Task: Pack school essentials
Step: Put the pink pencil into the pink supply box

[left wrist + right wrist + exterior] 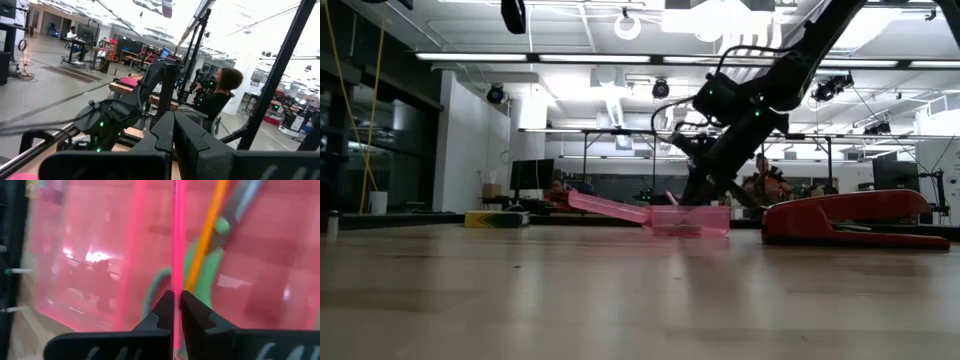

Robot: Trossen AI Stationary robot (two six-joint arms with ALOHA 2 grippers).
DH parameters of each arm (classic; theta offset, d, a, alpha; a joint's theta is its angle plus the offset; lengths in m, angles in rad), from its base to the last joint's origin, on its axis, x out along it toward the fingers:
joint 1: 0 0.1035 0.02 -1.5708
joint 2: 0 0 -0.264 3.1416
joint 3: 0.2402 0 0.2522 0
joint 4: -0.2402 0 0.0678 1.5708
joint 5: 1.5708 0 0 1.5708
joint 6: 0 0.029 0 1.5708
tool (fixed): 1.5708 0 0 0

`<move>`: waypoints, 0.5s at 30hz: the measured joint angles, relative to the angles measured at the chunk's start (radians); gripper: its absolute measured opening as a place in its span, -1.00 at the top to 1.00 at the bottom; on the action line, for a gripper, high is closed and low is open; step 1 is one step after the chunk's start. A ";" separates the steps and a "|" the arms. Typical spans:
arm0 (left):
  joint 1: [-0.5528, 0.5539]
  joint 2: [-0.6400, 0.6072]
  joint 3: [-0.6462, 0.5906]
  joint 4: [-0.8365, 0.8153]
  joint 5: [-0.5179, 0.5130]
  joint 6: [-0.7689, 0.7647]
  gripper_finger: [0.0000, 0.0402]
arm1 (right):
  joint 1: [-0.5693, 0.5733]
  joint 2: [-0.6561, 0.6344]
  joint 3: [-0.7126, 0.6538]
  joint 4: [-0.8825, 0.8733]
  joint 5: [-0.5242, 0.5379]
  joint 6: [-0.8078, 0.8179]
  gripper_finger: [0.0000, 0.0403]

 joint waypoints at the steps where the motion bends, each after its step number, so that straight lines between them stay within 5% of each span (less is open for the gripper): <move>1: 0.000 0.000 0.000 0.000 0.000 0.000 1.00 | 0.000 0.003 0.000 -0.007 -0.001 0.021 1.00; 9: 0.018 0.000 0.000 0.000 0.000 -0.006 1.00 | -0.002 0.002 0.000 -0.015 -0.013 0.087 0.98; 15: 0.031 0.000 0.000 0.000 0.004 -0.011 1.00 | -0.002 -0.027 0.000 -0.038 -0.038 0.054 0.59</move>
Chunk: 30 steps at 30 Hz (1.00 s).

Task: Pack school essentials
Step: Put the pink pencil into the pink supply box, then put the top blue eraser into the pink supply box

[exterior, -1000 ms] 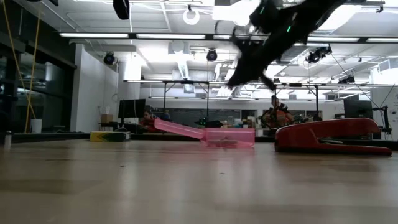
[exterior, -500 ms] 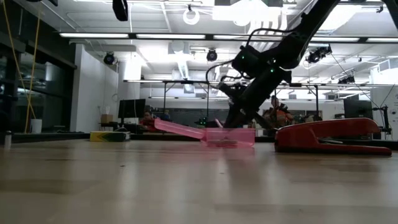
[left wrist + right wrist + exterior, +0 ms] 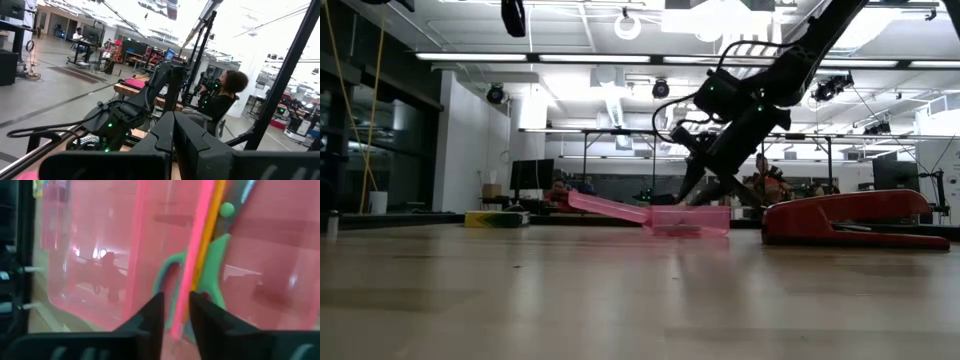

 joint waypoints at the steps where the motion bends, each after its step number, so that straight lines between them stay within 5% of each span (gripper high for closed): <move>1: 0.000 0.000 0.000 0.000 0.000 0.000 1.00 | 0.000 -0.011 0.000 -0.022 0.003 -0.016 0.51; 9: 0.000 0.000 0.000 -0.015 0.005 -0.001 1.00 | 0.004 -0.170 0.000 -0.059 0.023 -0.165 0.05; 18: 0.000 0.000 0.000 -0.031 0.012 -0.017 1.00 | 0.151 -0.507 -0.038 0.050 0.007 -0.493 0.03; 30: -0.001 0.000 0.000 -0.015 0.011 -0.016 1.00 | 0.417 -0.767 -0.156 0.235 0.178 -0.808 0.04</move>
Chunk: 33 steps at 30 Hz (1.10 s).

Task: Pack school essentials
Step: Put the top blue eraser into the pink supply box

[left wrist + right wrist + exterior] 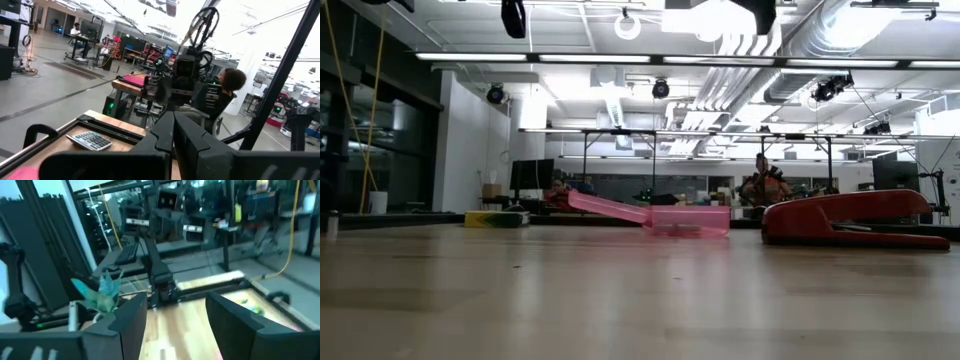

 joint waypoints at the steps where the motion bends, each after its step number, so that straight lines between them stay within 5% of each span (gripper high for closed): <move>1: 0.000 0.000 0.000 0.000 -0.001 0.000 1.00 | 0.005 -0.008 0.000 0.002 0.010 -0.022 0.04; 25: -0.062 0.000 0.000 -0.024 -0.043 0.165 1.00 | 0.005 0.000 0.000 -0.106 0.052 0.001 0.03; 33: -0.062 0.000 0.000 -0.033 -0.046 0.166 1.00 | -0.002 0.000 0.000 -0.141 0.226 0.429 0.03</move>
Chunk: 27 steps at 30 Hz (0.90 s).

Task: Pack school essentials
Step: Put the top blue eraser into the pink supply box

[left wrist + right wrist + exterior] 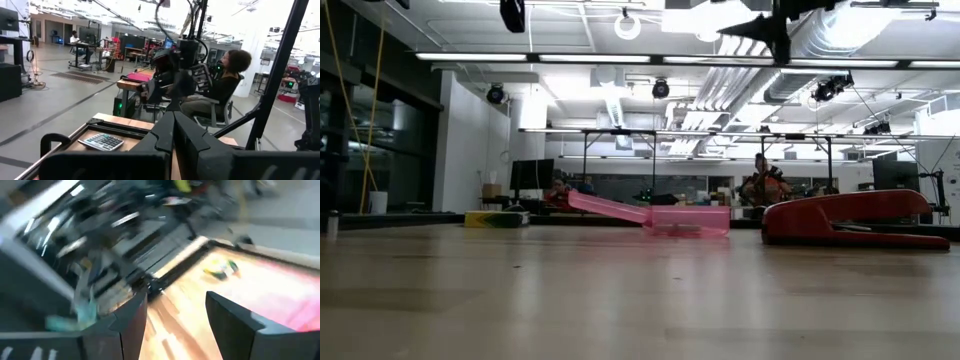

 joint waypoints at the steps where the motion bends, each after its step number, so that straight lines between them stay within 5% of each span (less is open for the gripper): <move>1: 0.000 0.000 0.000 0.000 -0.003 -0.010 1.00 | -0.007 0.000 0.000 -0.031 0.030 0.099 0.03; 5: 0.001 0.000 0.000 0.001 -0.010 -0.016 1.00 | -0.067 0.004 0.000 -0.270 0.069 0.489 0.03; 13: 0.002 0.000 0.000 0.002 -0.014 -0.015 1.00 | -0.189 0.148 0.000 -0.798 0.045 0.751 0.03; 27: 0.003 0.000 0.000 0.002 -0.022 -0.009 1.00 | -0.322 0.432 0.000 -0.771 0.011 0.997 0.03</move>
